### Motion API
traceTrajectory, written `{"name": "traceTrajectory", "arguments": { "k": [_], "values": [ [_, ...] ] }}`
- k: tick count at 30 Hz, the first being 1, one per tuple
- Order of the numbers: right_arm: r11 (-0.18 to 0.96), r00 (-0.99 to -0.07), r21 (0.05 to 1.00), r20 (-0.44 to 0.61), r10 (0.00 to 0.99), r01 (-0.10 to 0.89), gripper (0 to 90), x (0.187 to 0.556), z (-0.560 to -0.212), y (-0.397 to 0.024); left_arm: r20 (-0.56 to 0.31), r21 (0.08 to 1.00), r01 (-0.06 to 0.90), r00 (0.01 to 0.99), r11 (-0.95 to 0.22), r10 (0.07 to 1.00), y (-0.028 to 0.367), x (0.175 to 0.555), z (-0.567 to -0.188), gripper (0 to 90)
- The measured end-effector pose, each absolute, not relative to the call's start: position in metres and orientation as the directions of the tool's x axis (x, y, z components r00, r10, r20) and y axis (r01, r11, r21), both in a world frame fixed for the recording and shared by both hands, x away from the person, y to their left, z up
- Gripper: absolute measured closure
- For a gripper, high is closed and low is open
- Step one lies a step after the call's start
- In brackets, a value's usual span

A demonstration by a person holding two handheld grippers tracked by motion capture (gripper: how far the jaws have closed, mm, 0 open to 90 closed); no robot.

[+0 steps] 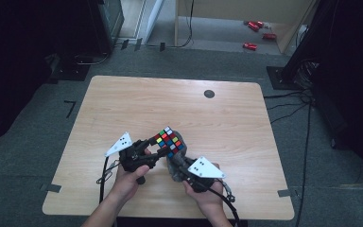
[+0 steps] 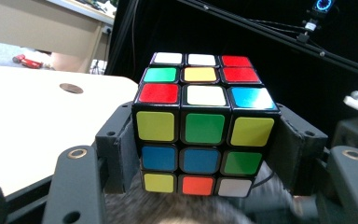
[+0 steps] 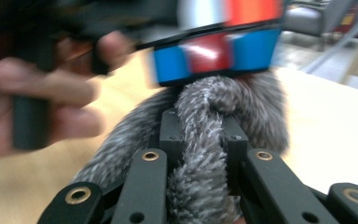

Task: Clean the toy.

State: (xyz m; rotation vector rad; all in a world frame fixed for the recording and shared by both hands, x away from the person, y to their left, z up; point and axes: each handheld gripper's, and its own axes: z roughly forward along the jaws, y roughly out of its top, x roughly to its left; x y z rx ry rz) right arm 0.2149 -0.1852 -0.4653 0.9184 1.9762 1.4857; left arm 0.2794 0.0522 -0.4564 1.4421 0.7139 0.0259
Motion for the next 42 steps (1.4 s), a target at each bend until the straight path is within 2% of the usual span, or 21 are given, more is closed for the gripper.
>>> {"name": "traceTrajectory", "arguments": {
  "k": [3,5,9,12,18,21,25,35,38,42],
  "values": [
    [0.125,-0.599,0.968,0.033,0.8,0.22,77.0,0.22,-0.46,-0.201,-0.439,0.898,0.407,0.796,0.167,0.417,0.05,0.279,-0.457,35.4],
    [0.116,-0.601,0.966,0.047,0.798,0.229,76.9,0.22,-0.461,-0.201,-0.441,0.897,0.412,0.798,0.163,0.411,0.046,0.277,-0.457,35.4],
    [0.187,-0.665,0.956,0.01,0.747,0.225,76.6,0.214,-0.469,-0.18,-0.437,0.898,0.413,0.795,0.152,0.42,0.044,0.276,-0.457,35.3],
    [0.216,-0.668,0.953,-0.02,0.744,0.212,76.5,0.212,-0.467,-0.177,-0.439,0.897,0.41,0.795,0.162,0.418,0.048,0.277,-0.457,35.4],
    [0.123,-0.595,0.964,0.043,0.803,0.236,76.5,0.22,-0.461,-0.198,-0.442,0.895,0.417,0.794,0.155,0.417,0.047,0.277,-0.457,35.4],
    [0.16,-0.635,0.956,0.034,0.772,0.247,76.2,0.216,-0.468,-0.184,-0.44,0.896,0.419,0.791,0.149,0.424,0.044,0.276,-0.458,35.4],
    [0.222,-0.693,0.953,-0.018,0.721,0.207,75.2,0.211,-0.472,-0.171,-0.443,0.894,0.418,0.782,0.159,0.438,0.05,0.278,-0.457,35.4],
    [0.192,-0.453,0.928,-0.028,0.891,0.32,75.1,0.241,-0.478,-0.237,-0.438,0.897,0.401,0.756,0.185,0.487,0.068,0.286,-0.455,35.4],
    [0.225,-0.431,0.912,-0.059,0.9,0.343,74.6,0.245,-0.484,-0.245,-0.432,0.9,0.399,0.755,0.177,0.494,0.069,0.287,-0.455,35.4],
    [0.255,-0.449,0.889,-0.063,0.891,0.381,72.7,0.249,-0.497,-0.246,-0.434,0.898,0.403,0.753,0.176,0.494,0.068,0.287,-0.456,35.4]
  ]
}}
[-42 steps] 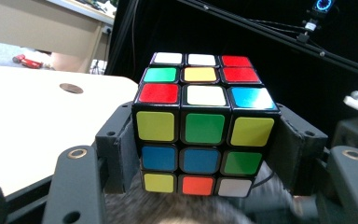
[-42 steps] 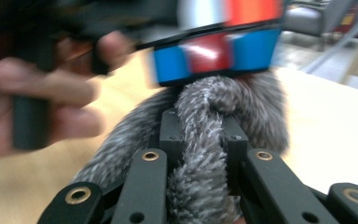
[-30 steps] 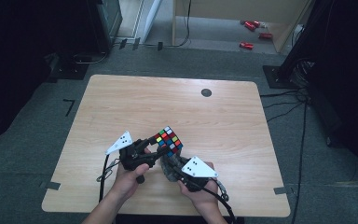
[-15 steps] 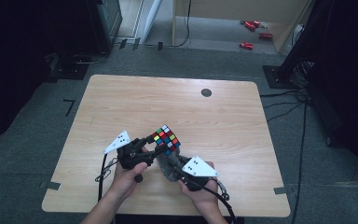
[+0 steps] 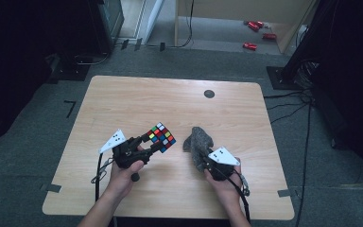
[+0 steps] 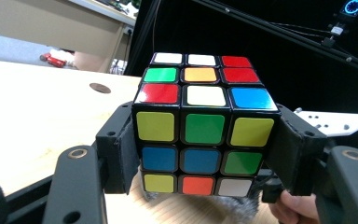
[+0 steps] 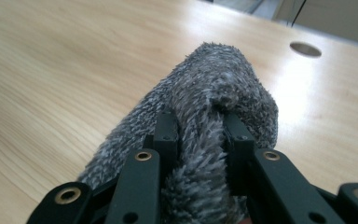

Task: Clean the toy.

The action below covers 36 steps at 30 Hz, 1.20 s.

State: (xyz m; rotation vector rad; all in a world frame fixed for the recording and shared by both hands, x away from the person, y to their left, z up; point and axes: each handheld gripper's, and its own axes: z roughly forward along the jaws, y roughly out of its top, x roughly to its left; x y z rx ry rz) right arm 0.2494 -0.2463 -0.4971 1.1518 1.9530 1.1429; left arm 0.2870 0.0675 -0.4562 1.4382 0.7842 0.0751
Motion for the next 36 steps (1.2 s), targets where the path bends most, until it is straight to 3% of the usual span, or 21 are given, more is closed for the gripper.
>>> {"name": "traceTrajectory", "arguments": {
  "k": [7,10,15,18,20,26,36],
  "values": [
    [0.252,-0.446,0.862,-0.034,0.894,0.439,72.6,0.254,-0.51,-0.247,-0.431,0.899,0.403,0.753,0.17,0.498,0.069,0.287,-0.457,35.4],
    [0.237,-0.447,0.859,-0.01,0.894,0.454,67.2,0.255,-0.513,-0.249,-0.435,0.897,0.408,0.746,0.17,0.504,0.069,0.288,-0.457,35.4],
    [0.2,-0.434,0.879,0.008,0.901,0.432,46.7,0.253,-0.509,-0.255,-0.437,0.895,0.413,0.74,0.168,0.511,0.069,0.288,-0.458,35.4],
    [0.164,-0.431,0.905,0.024,0.902,0.392,30.5,0.251,-0.501,-0.259,-0.443,0.892,0.418,0.735,0.171,0.513,0.069,0.289,-0.458,35.4],
    [0.133,-0.442,0.928,0.037,0.896,0.349,24.3,0.249,-0.492,-0.259,-0.448,0.889,0.423,0.733,0.173,0.512,0.069,0.289,-0.458,35.4],
    [0.119,-0.531,0.962,0.03,0.847,0.245,18.6,0.238,-0.475,-0.241,-0.455,0.885,0.434,0.731,0.168,0.508,0.061,0.286,-0.455,35.4],
    [0.161,-0.622,0.977,-0.041,0.782,0.138,21.4,0.222,-0.464,-0.203,-0.466,0.876,0.461,0.739,0.139,0.487,0.042,0.278,-0.453,35.4]
  ]
}}
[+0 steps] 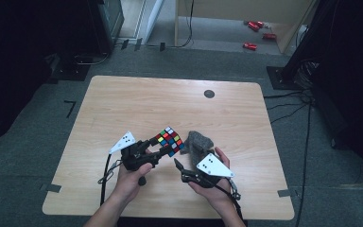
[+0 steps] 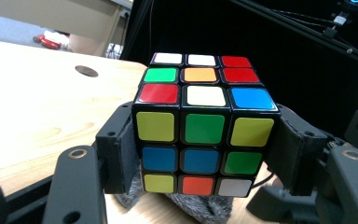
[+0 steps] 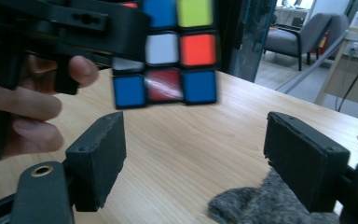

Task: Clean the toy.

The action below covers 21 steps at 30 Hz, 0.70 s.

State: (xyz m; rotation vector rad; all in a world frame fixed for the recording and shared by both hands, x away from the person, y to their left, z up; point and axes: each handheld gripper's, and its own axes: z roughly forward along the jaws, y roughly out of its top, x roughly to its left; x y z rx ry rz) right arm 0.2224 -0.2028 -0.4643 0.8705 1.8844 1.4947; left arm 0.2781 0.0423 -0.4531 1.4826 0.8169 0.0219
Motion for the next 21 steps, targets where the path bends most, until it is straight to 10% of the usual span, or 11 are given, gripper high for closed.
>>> {"name": "traceTrajectory", "arguments": {
  "k": [21],
  "values": [
    [0.179,-0.589,0.978,-0.08,0.804,0.112,33.8,0.216,-0.466,-0.19,-0.467,0.871,0.482,0.754,0.093,0.462,0.024,0.269,-0.455,35.3]
  ]
}}
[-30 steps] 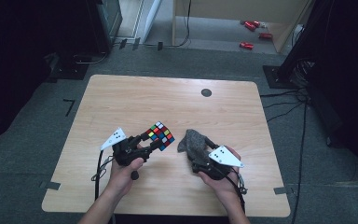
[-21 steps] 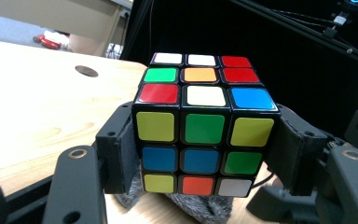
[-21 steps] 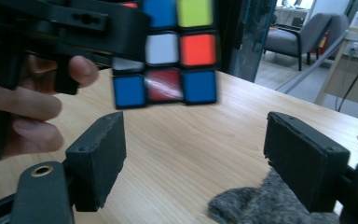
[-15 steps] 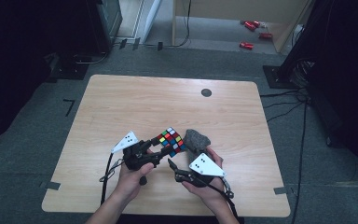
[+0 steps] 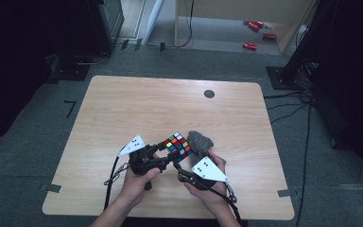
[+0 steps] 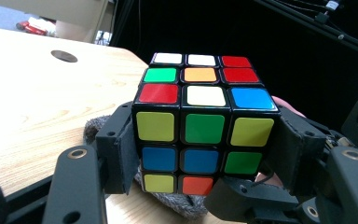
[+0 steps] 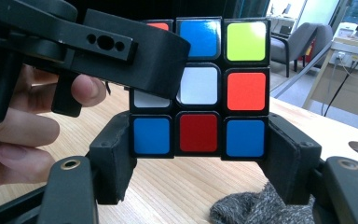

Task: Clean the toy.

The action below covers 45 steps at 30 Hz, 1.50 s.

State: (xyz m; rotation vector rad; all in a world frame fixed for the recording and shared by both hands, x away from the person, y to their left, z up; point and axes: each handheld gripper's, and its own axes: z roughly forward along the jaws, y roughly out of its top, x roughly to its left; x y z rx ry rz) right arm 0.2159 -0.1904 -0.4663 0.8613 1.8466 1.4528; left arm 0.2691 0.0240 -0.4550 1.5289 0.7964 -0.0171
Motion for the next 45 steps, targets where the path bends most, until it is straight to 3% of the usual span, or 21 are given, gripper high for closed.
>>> {"name": "traceTrajectory", "arguments": {
  "k": [7,14,18,26,29,31,37,42,45],
  "values": [
    [0.185,-0.592,0.975,-0.078,0.802,0.123,34.6,0.216,-0.465,-0.191,-0.483,0.863,0.497,0.761,0.089,0.433,0.026,0.273,-0.457,34.3],
    [0.174,-0.582,0.972,-0.049,0.812,0.161,34.8,0.22,-0.465,-0.2,-0.423,0.899,0.429,0.801,0.088,0.424,0.037,0.275,-0.453,18.5],
    [0.146,-0.565,0.971,-0.013,0.825,0.191,34.8,0.223,-0.463,-0.211,-0.358,0.928,0.368,0.825,0.066,0.438,0.045,0.276,-0.452,10.0],
    [0.071,-0.55,0.97,0.073,0.832,0.234,34.9,0.227,-0.455,-0.228,-0.172,0.964,0.251,0.843,-0.091,0.509,0.045,0.275,-0.458,9.7],
    [0.053,-0.556,0.967,0.097,0.825,0.247,34.9,0.226,-0.451,-0.227,-0.127,0.969,0.205,0.89,-0.137,0.437,0.043,0.271,-0.461,7.7],
    [0.042,-0.567,0.966,0.114,0.816,0.256,34.9,0.225,-0.448,-0.225,-0.078,0.971,0.168,0.895,-0.17,0.44,0.04,0.269,-0.462,3.8],
    [0.029,-0.593,0.958,0.152,0.79,0.285,34.9,0.221,-0.444,-0.219,0.054,0.958,0.088,0.879,-0.274,0.473,0.032,0.264,-0.467,3.7],
    [0.02,-0.61,0.95,0.185,0.77,0.312,34.8,0.221,-0.443,-0.216,0.094,0.949,0.057,0.887,-0.309,0.453,0.029,0.261,-0.469,1.9],
    [0.013,-0.625,0.93,0.237,0.743,0.367,34.9,0.22,-0.443,-0.213,0.133,0.946,0.036,0.863,-0.323,0.487,0.028,0.26,-0.47,1.9]
  ]
}}
